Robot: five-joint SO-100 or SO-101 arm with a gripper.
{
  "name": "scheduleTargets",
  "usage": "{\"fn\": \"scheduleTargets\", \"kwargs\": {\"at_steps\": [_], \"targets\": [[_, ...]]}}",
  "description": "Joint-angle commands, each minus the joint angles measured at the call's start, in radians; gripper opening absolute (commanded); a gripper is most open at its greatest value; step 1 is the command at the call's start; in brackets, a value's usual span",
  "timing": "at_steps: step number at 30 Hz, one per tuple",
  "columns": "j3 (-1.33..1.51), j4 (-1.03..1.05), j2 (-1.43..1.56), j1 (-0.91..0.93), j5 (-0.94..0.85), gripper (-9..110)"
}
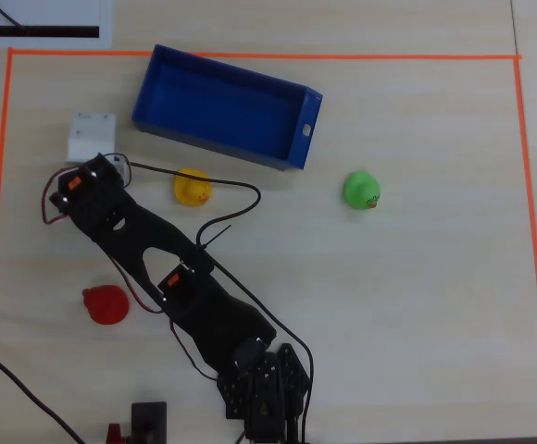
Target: Grasp blue duck and put it into box.
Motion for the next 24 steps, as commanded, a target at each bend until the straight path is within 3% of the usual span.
{"fn": "scheduleTargets", "kwargs": {"at_steps": [1,9,14,21,24], "targets": [[-0.201,0.104,0.161,0.132,-0.008,0],[-0.373,0.121,0.192,0.529,-0.150,0],[-0.152,-0.064,0.156,0.644,-0.183,1],[-0.112,-0.044,0.043,0.678,-0.212,34],[-0.100,-0.034,0.098,0.680,-0.199,34]]}}
